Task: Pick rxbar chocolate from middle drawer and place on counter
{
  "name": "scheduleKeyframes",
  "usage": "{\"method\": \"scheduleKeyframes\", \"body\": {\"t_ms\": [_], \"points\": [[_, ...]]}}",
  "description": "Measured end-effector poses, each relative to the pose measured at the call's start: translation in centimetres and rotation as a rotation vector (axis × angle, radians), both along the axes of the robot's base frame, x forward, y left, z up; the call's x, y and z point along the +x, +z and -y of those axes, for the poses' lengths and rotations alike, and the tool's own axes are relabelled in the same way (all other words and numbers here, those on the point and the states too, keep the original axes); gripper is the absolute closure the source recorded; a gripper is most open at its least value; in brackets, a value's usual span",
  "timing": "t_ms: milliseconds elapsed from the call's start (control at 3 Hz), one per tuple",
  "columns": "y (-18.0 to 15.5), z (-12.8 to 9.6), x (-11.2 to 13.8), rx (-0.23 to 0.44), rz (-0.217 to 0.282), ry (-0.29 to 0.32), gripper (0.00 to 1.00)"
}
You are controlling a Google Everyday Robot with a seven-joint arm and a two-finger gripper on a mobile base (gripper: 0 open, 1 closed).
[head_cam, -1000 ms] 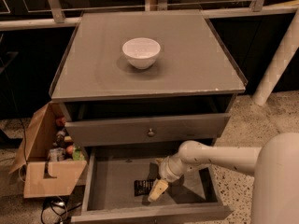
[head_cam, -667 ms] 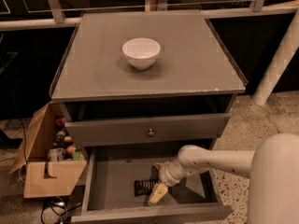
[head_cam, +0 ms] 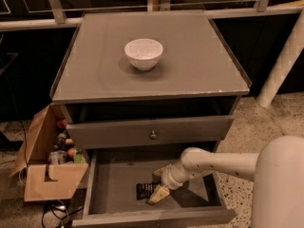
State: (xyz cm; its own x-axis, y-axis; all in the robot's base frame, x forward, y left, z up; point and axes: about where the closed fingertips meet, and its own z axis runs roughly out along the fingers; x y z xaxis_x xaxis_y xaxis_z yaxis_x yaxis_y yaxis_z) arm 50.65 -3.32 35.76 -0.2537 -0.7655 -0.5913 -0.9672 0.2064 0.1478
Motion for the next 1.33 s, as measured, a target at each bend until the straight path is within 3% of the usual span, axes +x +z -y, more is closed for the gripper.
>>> {"method": "scheduleKeyframes", "body": {"t_ms": [1000,1333], "points": [[0.0,-0.01,-0.01,0.0,0.0,0.0,0.96],[-0.01,-0.01,-0.01,0.0,0.0,0.0,1.0]]}}
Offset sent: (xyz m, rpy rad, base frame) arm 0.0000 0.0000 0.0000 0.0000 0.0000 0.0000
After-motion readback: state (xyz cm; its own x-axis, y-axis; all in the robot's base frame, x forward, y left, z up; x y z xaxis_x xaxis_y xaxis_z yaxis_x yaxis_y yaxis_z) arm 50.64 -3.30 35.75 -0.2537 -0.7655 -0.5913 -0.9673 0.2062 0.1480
